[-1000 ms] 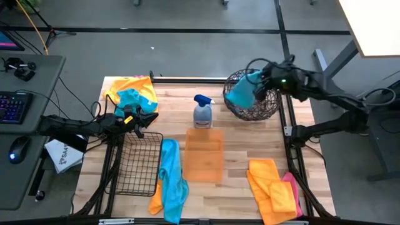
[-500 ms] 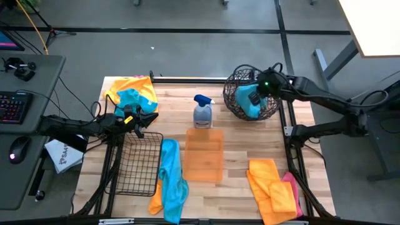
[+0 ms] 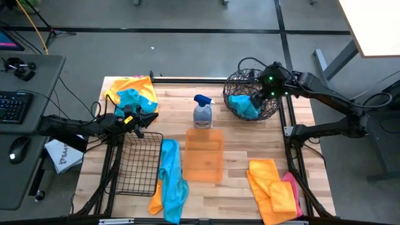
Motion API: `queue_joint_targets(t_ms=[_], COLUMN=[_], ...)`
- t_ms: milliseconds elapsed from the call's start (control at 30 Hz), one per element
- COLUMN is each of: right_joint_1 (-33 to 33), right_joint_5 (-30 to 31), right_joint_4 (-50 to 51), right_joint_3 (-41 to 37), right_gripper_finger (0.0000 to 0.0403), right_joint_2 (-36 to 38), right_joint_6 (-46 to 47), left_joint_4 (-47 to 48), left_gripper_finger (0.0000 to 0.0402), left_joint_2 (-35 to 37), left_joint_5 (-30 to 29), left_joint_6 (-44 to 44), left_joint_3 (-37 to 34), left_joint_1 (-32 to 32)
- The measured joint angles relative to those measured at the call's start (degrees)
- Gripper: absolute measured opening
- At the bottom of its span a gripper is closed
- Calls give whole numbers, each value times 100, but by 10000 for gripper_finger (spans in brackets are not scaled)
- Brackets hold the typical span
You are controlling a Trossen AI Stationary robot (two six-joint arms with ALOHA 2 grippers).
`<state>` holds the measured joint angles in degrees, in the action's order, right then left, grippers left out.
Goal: Sort microfiber towel by color & place in baskets
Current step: Put the bottom right yellow towel into the orange bin
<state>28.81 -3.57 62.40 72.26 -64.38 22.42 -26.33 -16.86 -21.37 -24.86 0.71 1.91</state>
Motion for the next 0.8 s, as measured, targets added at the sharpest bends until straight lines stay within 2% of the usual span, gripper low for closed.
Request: queue_joint_targets(t_ms=[100,133,200,367,533,633,800], right_joint_1=[-335,-581,-1285,-3461,-5421,-6351,-7403], right_joint_5=[-1659,-1996,-2243,-2164,-1473,-1276,-1495], right_joint_4=[-47,-49,-43,25,669,932,642], right_joint_3=[10,10,8,6,4,1,-1], right_gripper_finger=[342,342,338,327,325,325,325], right_joint_2=[31,31,30,-56,-288,-582,-1317], right_joint_6=[737,936,1363,2514,4033,4865,5460], left_joint_4=[0,0,0,0,0,0,0], left_gripper_finger=[3,3,3,3,3,3,3], left_joint_2=[0,0,0,0,2,2,1], left_joint_5=[0,0,0,0,0,0,0], left_joint_6=[0,0,0,0,0,0,0], left_joint_3=[0,2,1,2,2,2,2], left_joint_1=[0,1,0,2,1,2,1])
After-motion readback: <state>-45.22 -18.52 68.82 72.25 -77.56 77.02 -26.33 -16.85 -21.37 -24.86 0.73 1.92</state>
